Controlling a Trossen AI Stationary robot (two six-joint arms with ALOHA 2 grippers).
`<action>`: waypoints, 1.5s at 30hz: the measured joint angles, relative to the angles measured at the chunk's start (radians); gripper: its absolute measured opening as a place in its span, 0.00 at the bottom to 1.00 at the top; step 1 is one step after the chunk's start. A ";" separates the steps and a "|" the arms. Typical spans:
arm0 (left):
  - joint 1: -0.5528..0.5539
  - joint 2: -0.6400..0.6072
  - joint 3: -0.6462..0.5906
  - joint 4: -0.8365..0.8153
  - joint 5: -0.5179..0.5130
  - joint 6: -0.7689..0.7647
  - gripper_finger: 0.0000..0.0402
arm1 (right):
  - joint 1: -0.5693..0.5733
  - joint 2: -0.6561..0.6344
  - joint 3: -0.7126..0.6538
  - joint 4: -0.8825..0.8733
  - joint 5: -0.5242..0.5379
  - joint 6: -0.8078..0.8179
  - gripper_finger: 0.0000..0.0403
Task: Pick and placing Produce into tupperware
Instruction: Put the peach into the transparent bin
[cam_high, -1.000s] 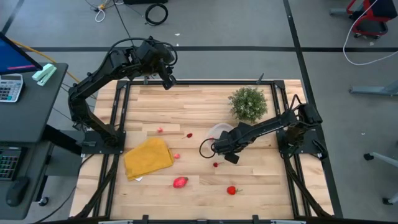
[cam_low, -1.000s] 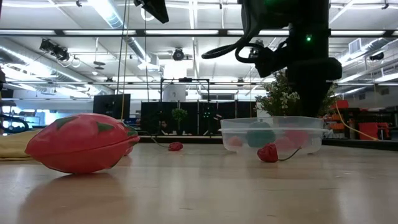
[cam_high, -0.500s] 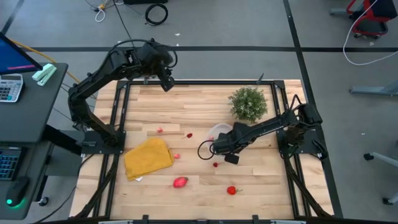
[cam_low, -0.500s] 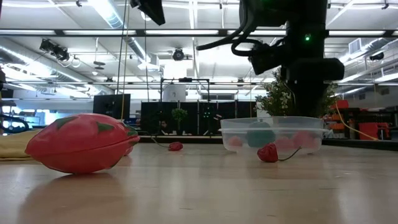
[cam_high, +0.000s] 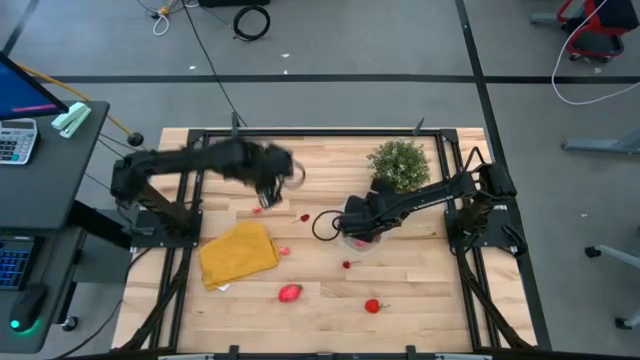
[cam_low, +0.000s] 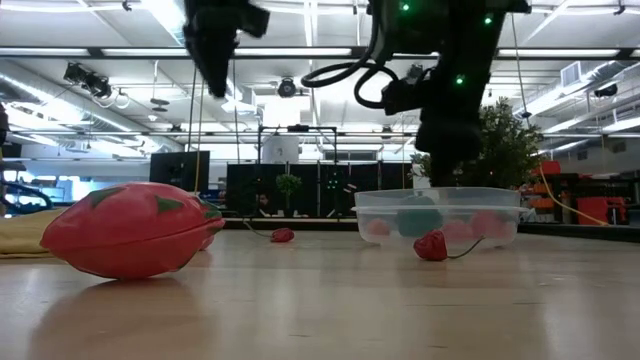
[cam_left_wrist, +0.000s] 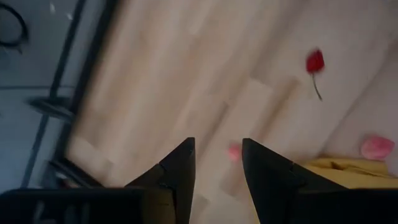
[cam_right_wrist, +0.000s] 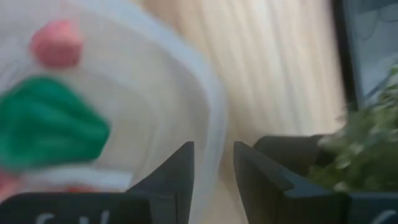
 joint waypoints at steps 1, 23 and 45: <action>-0.027 0.000 -0.048 0.019 0.001 -0.046 0.35 | -0.004 0.000 0.000 0.011 0.019 -0.001 0.30; -0.057 0.000 -0.677 0.576 0.007 -0.419 0.34 | 0.057 0.000 0.000 0.059 0.007 -0.016 0.30; -0.037 0.002 -0.685 0.553 0.023 -0.380 0.31 | 0.112 0.000 0.000 0.058 -0.007 0.074 0.30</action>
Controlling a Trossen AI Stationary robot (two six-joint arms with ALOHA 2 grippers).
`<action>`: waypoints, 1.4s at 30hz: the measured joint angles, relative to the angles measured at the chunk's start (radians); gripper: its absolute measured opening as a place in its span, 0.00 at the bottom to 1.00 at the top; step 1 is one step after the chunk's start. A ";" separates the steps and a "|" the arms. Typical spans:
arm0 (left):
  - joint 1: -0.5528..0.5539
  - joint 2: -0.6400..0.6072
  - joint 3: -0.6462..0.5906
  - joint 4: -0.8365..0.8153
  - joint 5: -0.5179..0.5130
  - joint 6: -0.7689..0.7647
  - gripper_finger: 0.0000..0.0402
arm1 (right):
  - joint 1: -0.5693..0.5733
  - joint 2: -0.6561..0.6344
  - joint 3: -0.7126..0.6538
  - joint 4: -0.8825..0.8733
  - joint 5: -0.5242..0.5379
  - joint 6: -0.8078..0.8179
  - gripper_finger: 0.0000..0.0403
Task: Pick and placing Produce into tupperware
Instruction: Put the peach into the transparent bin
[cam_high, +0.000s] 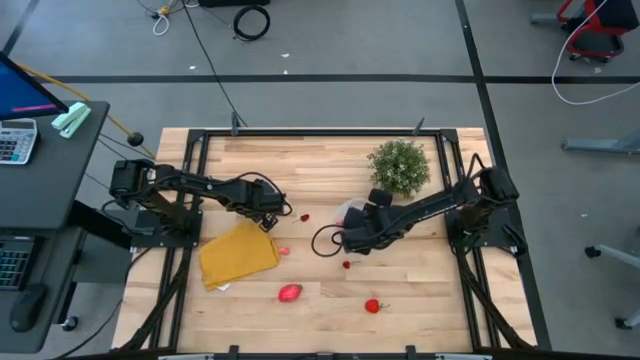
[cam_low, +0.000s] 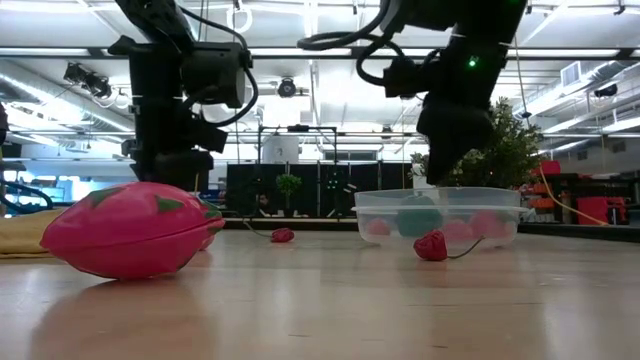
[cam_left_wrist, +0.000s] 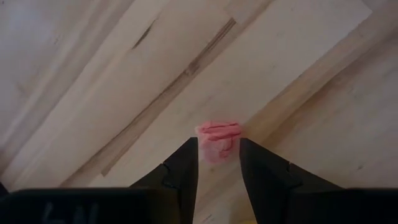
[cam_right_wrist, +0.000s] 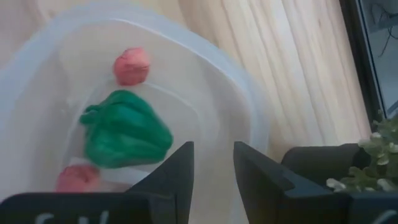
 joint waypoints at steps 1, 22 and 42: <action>0.000 0.000 0.000 0.000 0.000 0.000 0.31 | 0.008 0.000 0.000 0.000 0.000 0.000 0.30; -0.013 -0.001 -0.097 0.192 -0.010 0.068 0.16 | 0.051 -0.031 0.000 -0.011 -0.112 0.025 0.30; -0.219 0.005 0.233 0.810 -0.039 0.465 0.03 | 0.365 -0.415 -0.002 -0.061 0.165 0.209 0.29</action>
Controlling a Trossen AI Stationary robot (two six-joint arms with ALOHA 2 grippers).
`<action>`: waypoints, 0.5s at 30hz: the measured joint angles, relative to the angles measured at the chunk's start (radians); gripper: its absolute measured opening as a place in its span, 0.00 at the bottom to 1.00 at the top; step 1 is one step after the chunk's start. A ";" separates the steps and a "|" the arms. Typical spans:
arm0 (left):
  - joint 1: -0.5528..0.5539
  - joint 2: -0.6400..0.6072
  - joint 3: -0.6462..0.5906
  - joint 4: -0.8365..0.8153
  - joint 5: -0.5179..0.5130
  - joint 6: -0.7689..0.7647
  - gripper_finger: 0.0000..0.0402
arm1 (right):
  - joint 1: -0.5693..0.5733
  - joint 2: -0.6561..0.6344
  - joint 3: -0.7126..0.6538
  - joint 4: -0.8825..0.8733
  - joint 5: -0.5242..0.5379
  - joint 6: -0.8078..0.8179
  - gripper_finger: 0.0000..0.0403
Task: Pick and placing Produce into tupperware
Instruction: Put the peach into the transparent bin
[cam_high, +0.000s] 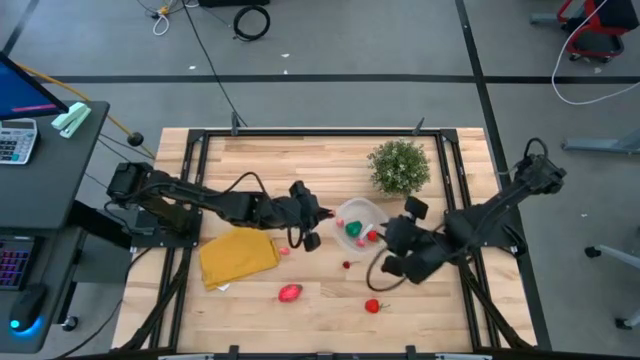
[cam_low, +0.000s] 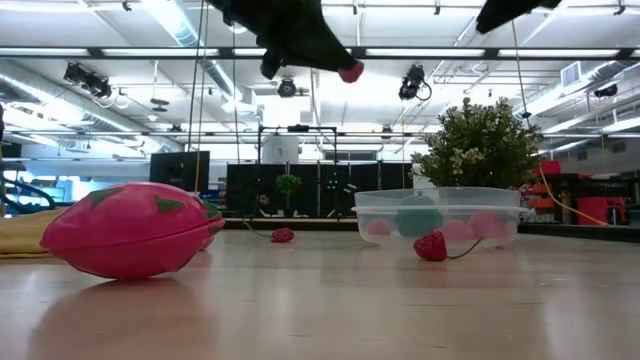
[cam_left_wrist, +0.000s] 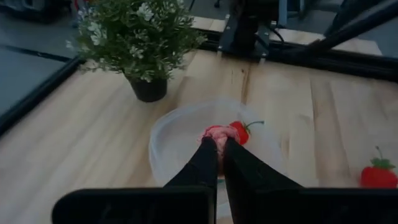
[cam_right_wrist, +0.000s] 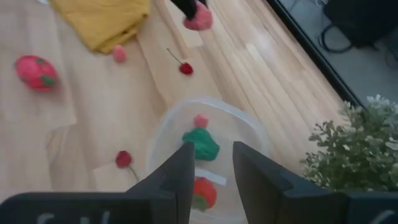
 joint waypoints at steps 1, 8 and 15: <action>-0.005 0.010 0.000 0.011 -0.001 -0.014 0.03 | 0.016 0.000 0.000 0.000 0.007 0.000 0.29; -0.007 0.149 0.000 0.215 -0.004 -0.018 0.03 | 0.048 0.000 0.000 0.002 0.037 0.000 0.29; 0.037 0.281 -0.001 0.239 0.002 -0.066 0.04 | 0.035 0.000 0.000 0.001 0.054 0.000 0.29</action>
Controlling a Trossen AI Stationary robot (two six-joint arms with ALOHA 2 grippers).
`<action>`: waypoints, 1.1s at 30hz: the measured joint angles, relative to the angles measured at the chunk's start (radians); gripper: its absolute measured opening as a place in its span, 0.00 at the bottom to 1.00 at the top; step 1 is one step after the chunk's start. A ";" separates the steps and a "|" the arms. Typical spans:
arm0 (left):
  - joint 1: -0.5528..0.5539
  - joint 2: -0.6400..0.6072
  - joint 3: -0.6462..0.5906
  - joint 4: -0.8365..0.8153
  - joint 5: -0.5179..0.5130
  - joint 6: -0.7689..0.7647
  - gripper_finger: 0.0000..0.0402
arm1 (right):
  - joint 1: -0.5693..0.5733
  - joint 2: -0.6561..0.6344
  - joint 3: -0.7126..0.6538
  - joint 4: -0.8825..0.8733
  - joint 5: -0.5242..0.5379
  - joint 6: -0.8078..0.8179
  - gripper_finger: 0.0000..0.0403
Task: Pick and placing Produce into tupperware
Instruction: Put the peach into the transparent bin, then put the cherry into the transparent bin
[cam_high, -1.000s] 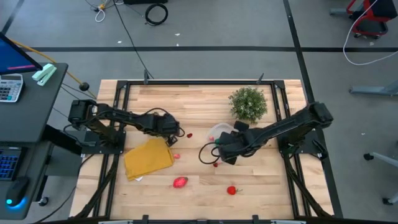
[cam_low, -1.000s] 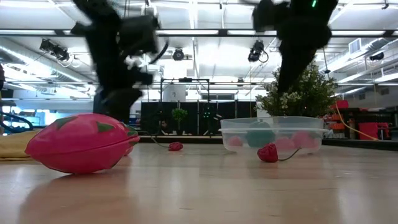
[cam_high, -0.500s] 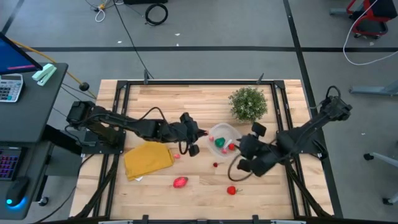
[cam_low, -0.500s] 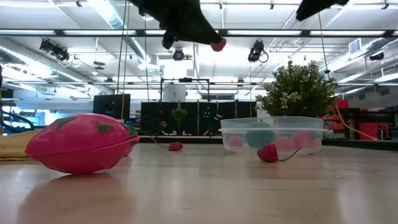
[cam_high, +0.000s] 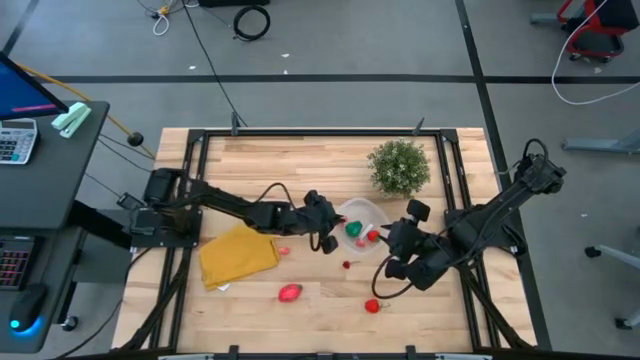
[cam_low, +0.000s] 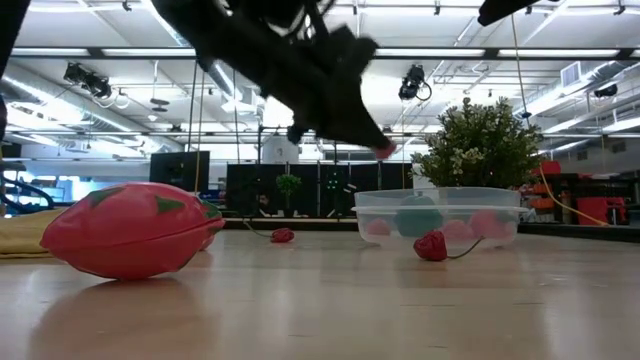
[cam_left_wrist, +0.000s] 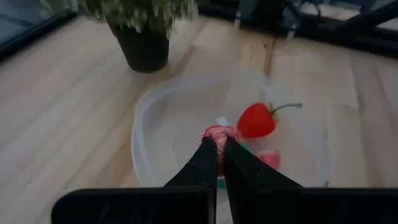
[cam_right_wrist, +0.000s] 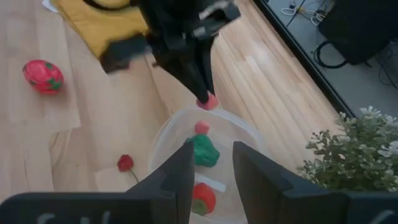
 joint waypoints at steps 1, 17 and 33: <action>0.005 0.011 0.000 -0.004 0.012 -0.006 0.04 | 0.000 0.000 0.000 0.000 0.000 0.000 0.29; -0.008 0.070 0.001 0.003 0.112 0.179 0.29 | 0.000 0.000 0.000 -0.001 -0.001 -0.001 0.29; -0.003 -0.093 0.001 -0.405 0.010 -0.015 0.35 | 0.000 0.000 0.000 -0.001 -0.003 -0.001 0.29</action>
